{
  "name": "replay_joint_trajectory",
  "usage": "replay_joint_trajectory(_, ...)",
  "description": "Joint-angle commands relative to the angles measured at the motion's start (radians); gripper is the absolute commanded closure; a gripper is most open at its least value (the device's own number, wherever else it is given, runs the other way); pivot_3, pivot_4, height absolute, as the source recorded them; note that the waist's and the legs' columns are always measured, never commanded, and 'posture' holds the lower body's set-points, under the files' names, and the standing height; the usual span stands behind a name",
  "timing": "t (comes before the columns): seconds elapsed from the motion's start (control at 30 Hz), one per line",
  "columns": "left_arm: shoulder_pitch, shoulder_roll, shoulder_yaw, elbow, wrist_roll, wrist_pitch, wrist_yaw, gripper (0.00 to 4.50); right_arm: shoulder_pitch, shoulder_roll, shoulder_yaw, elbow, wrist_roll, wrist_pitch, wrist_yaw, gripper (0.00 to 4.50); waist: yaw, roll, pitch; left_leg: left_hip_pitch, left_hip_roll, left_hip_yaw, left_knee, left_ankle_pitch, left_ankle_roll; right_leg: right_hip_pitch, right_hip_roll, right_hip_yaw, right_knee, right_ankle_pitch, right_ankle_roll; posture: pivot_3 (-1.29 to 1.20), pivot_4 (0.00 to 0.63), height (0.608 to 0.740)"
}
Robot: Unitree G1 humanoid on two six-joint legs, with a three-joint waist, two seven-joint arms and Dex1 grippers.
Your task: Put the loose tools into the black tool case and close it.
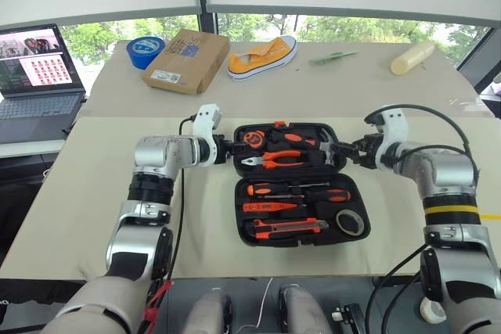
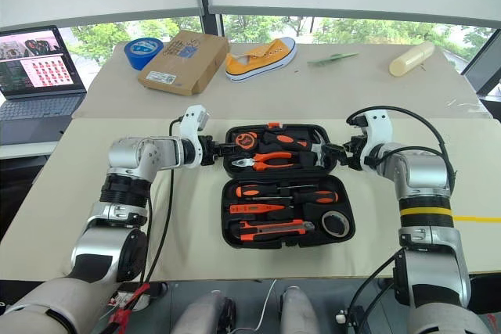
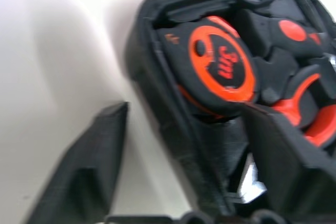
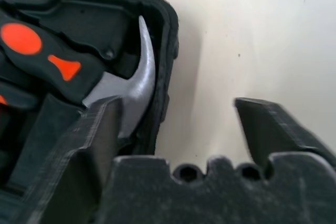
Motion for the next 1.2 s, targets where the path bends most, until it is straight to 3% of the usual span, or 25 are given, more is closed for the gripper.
replay_joint_trajectory(0.03, 0.018, 0.001, -0.005, -0.037, -0.011, 0.029, 0.011, 2.99, -0.018, 0.007, -0.003, 0.003, -0.009, -0.031, 0.002, 2.53, 0.002, 0.000, 0.000, 0.000, 0.000, 0.000, 0.000, 0.000, 0.000, 0.000, 0.000, 0.000, 0.000, 0.000, 0.000, 0.00, 0.150, 0.735)
replay_joint_trajectory(0.17, 0.027, 0.008, -0.003, -0.058, -0.020, 0.051, 0.015, 4.25, -0.009, 0.016, 0.006, -0.008, -0.012, -0.035, 0.009, 3.88, 0.007, 0.000, -0.001, 0.001, -0.001, 0.000, 0.000, 0.000, 0.000, 0.001, -0.001, 0.000, 0.001, 0.000, 0.000, 0.00, 0.150, 0.735)
replay_joint_trajectory(0.23, 0.027, 0.008, -0.002, -0.064, -0.024, 0.058, 0.016, 4.50, -0.004, 0.020, 0.004, -0.025, -0.005, -0.028, 0.019, 4.44, 0.006, 0.000, -0.001, 0.001, -0.001, 0.000, 0.000, 0.000, 0.000, 0.001, -0.001, 0.000, 0.001, 0.000, 0.000, 0.00, 0.150, 0.735)
replay_joint_trajectory(0.5, 0.004, 0.014, -0.035, -0.074, -0.020, 0.021, -0.018, 4.50, -0.059, 0.041, -0.040, -0.027, 0.026, -0.017, -0.002, 4.44, 0.000, 0.000, -0.001, 0.002, -0.001, -0.001, 0.000, 0.000, 0.000, 0.002, -0.001, 0.000, 0.001, 0.000, 0.000, 0.00, 0.150, 0.735)
replay_joint_trajectory(0.73, -0.096, -0.017, -0.077, -0.008, 0.065, -0.294, -0.028, 4.50, -0.151, 0.061, -0.018, 0.062, -0.034, -0.166, -0.012, 4.44, -0.005, -0.001, -0.001, 0.000, -0.005, -0.001, -0.001, 0.001, -0.002, 0.000, -0.004, 0.000, 0.001, 0.001, 0.001, 0.00, 0.150, 0.735)
replay_joint_trajectory(0.9, -0.154, -0.033, -0.072, 0.044, 0.093, -0.504, -0.062, 4.50, -0.230, 0.094, -0.052, 0.126, -0.051, -0.303, -0.057, 4.44, -0.011, -0.001, -0.001, -0.015, -0.010, 0.001, -0.001, 0.006, -0.002, -0.020, -0.009, 0.000, 0.008, 0.001, 0.001, 0.00, 0.150, 0.735)
replay_joint_trajectory(1.2, 0.043, 0.019, -0.134, -0.135, 0.119, -0.631, -0.150, 4.50, -0.109, 0.097, -0.054, -0.022, -0.058, -0.466, -0.029, 4.44, -0.017, -0.001, -0.001, -0.019, -0.011, 0.001, -0.002, 0.007, -0.002, -0.025, -0.011, -0.001, 0.009, 0.001, 0.002, 0.00, 0.150, 0.735)
